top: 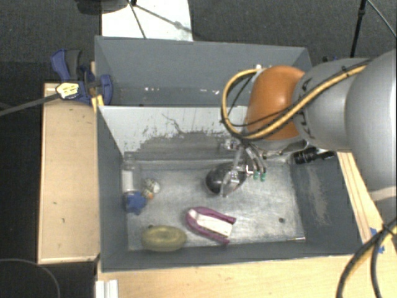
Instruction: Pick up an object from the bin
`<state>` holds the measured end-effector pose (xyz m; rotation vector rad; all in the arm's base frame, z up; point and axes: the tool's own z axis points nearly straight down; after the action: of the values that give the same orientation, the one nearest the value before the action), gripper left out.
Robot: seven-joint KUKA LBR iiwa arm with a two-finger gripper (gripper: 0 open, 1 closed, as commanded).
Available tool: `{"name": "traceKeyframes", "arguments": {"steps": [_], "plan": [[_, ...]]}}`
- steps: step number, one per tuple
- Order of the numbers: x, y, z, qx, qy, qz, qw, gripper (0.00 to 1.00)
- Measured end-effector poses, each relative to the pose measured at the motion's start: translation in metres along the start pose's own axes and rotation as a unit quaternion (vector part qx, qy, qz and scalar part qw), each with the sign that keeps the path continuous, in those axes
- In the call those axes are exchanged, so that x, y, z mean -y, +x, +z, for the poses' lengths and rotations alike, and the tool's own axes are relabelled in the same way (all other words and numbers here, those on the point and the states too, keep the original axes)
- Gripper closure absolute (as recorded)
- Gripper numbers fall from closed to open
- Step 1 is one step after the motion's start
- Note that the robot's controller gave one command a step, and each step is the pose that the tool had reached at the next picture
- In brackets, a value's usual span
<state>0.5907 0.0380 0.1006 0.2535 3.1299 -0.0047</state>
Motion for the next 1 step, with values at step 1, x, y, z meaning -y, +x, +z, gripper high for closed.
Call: {"name": "traceKeyframes", "arguments": {"steps": [1], "plan": [[0.0203,-0.0006,0.0265,-0.0013,-0.005,0.054,0.9986,0.0]]}}
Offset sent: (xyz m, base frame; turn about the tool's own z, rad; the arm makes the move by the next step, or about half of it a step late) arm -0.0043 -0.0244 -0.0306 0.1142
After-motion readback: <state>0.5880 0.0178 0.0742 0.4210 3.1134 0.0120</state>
